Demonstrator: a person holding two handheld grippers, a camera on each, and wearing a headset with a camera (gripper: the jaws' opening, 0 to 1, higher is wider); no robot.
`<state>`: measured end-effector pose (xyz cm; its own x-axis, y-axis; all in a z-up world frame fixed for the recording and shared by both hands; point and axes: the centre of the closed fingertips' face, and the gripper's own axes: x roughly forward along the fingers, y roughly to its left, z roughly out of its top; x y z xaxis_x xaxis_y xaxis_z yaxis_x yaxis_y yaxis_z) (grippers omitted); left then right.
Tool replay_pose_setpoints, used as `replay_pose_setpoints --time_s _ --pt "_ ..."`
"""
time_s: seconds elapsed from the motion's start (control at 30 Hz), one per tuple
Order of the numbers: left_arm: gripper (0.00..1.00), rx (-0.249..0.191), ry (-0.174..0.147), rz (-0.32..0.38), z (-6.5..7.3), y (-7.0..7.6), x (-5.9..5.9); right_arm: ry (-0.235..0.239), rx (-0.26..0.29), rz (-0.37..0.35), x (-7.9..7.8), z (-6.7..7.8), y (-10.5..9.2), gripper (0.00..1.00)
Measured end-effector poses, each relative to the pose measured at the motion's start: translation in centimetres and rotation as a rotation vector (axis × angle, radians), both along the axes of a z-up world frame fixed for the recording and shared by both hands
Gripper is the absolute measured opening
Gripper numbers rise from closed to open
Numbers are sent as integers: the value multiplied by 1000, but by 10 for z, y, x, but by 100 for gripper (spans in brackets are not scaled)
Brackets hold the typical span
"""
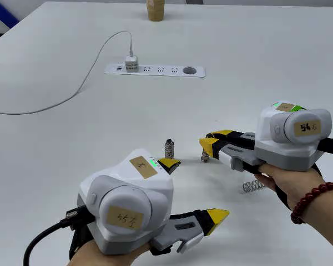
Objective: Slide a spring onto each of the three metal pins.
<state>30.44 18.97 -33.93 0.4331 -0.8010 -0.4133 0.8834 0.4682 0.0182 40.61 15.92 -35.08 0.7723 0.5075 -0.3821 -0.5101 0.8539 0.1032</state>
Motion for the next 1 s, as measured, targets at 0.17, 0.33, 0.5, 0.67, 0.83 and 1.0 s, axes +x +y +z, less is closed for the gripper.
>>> replay_pose_setpoints --time_s 0.17,0.33,0.5,0.67,0.83,1.0 --pt "65 -7 7 6 0 0 1 18 -6 2 1 -7 1 12" --pt "64 -5 13 8 -1 2 1 32 -11 1 1 -12 2 12" --pt "64 -7 14 13 0 3 1 35 -6 -2 1 -11 2 12" --pt "64 -11 17 18 1 3 2 48 19 -9 -3 -7 2 20" --pt "65 -14 19 21 1 2 3 48 42 -13 -7 4 -2 24" --pt "65 -9 18 12 1 0 4 33 67 -22 -12 19 -11 26"
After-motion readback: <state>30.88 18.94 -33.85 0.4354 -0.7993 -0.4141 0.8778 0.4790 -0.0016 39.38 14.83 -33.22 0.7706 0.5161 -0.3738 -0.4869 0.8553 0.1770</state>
